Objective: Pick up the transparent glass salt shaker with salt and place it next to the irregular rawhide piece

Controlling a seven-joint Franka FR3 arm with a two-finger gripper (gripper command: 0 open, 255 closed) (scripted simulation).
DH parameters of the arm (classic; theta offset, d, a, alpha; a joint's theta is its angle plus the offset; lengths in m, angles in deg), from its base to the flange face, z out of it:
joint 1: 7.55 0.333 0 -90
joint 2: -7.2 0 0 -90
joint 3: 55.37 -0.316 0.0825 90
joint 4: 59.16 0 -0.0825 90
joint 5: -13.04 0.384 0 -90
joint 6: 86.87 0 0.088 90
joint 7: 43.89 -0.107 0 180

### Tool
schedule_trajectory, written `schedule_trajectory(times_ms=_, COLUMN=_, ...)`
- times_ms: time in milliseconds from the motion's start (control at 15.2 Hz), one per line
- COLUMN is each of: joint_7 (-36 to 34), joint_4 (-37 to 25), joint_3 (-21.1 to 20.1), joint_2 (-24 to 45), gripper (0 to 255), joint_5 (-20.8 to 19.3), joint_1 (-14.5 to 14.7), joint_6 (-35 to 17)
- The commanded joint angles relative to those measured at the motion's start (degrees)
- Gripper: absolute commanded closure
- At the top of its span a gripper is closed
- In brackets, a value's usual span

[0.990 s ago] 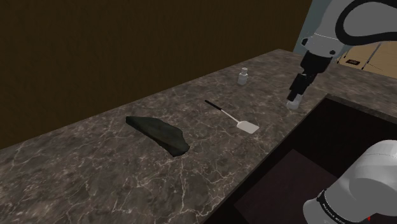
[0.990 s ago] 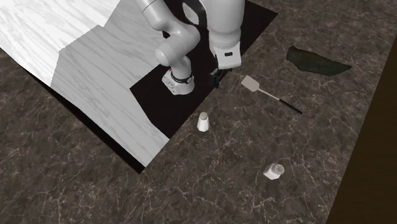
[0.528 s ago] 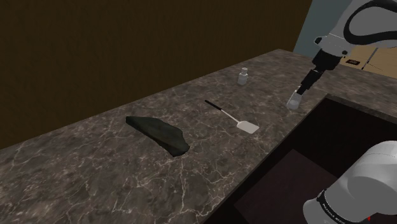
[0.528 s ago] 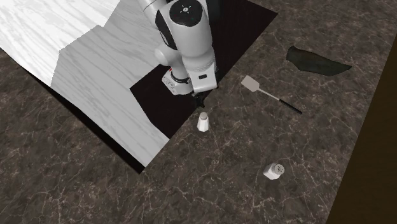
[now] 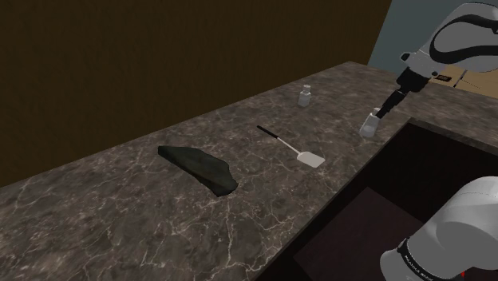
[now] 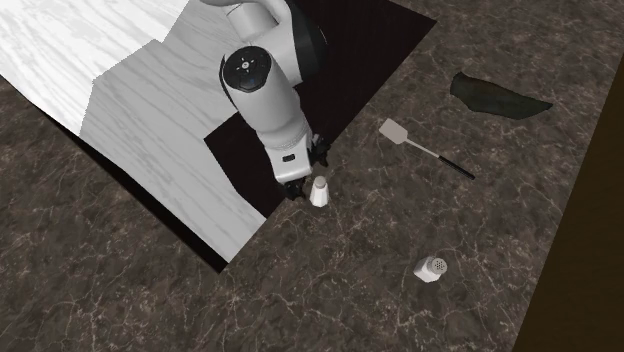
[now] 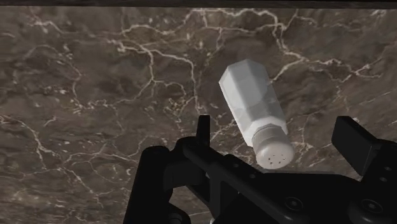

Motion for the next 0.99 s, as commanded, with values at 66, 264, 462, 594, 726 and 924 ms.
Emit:
schedule_trajectory(times_ms=66, joint_7=0.40, joint_4=1.73, joint_3=0.71, joint_2=0.70, gripper=0, joint_5=-0.10, joint_1=0.17, joint_6=-2.53)
schedule_trajectory(times_ms=264, joint_7=0.48, joint_4=3.26, joint_3=1.11, joint_2=1.36, gripper=0, joint_5=-0.12, joint_1=0.38, joint_6=-4.71)
schedule_trajectory(times_ms=462, joint_7=0.48, joint_4=3.26, joint_3=1.11, joint_2=1.35, gripper=0, joint_5=-0.12, joint_1=0.38, joint_6=-4.71)
schedule_trajectory(times_ms=594, joint_7=0.48, joint_4=3.26, joint_3=1.11, joint_2=1.36, gripper=0, joint_5=-0.12, joint_1=0.38, joint_6=-4.71)
schedule_trajectory(times_ms=726, joint_7=0.48, joint_4=3.25, joint_3=1.11, joint_2=1.35, gripper=0, joint_5=-0.12, joint_1=0.37, joint_6=-4.69)
schedule_trajectory(times_ms=924, joint_7=0.48, joint_4=3.25, joint_3=1.11, joint_2=1.35, gripper=255, joint_5=-0.12, joint_1=0.37, joint_6=-4.69)
